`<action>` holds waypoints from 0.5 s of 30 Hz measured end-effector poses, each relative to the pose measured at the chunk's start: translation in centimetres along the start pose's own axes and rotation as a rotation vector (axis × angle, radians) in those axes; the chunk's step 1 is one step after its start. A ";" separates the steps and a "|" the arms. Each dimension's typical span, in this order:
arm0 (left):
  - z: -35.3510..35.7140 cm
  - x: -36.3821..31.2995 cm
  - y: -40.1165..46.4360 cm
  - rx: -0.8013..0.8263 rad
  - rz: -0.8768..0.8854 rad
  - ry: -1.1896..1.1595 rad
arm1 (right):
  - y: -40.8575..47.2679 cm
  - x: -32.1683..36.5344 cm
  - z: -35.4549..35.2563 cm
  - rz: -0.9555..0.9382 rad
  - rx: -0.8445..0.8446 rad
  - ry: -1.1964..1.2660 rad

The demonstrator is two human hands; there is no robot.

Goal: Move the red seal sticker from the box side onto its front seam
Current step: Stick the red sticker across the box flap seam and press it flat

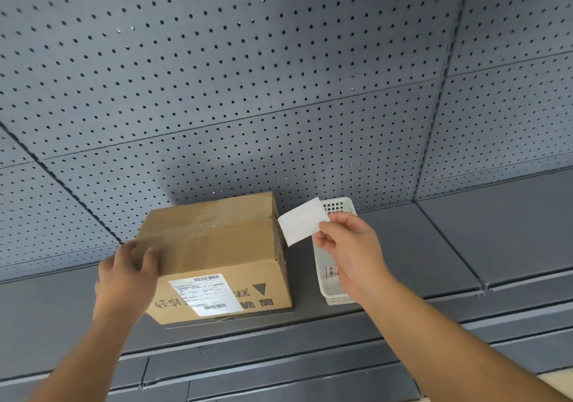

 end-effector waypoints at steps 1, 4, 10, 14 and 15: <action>-0.5 -0.5 -0.4 -0.045 0.046 0.004 | -0.3 0.4 0.4 -0.027 0.014 -0.019; -2.0 -3.4 -2.4 -0.120 0.276 -0.134 | -1.3 1.7 1.6 -0.118 0.044 -0.088; -4.0 -10.7 -8.5 0.224 0.261 -0.620 | -3.8 2.5 5.3 -0.389 0.108 -0.304; -3.9 -12.6 -8.7 0.426 0.120 -0.796 | -5.4 1.9 8.2 -0.696 0.231 -0.457; -3.9 -12.7 -8.4 0.472 0.085 -0.835 | -5.7 1.7 8.7 -0.784 0.259 -0.486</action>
Point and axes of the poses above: each hand's wrist, its own y-axis towards the middle knuckle, its own z-axis out of the palm, x = y × z, the point moved 1 cm from there along y, towards the middle knuckle, and after that the axes turned 11 degrees about -x, right-handed, at the moved point
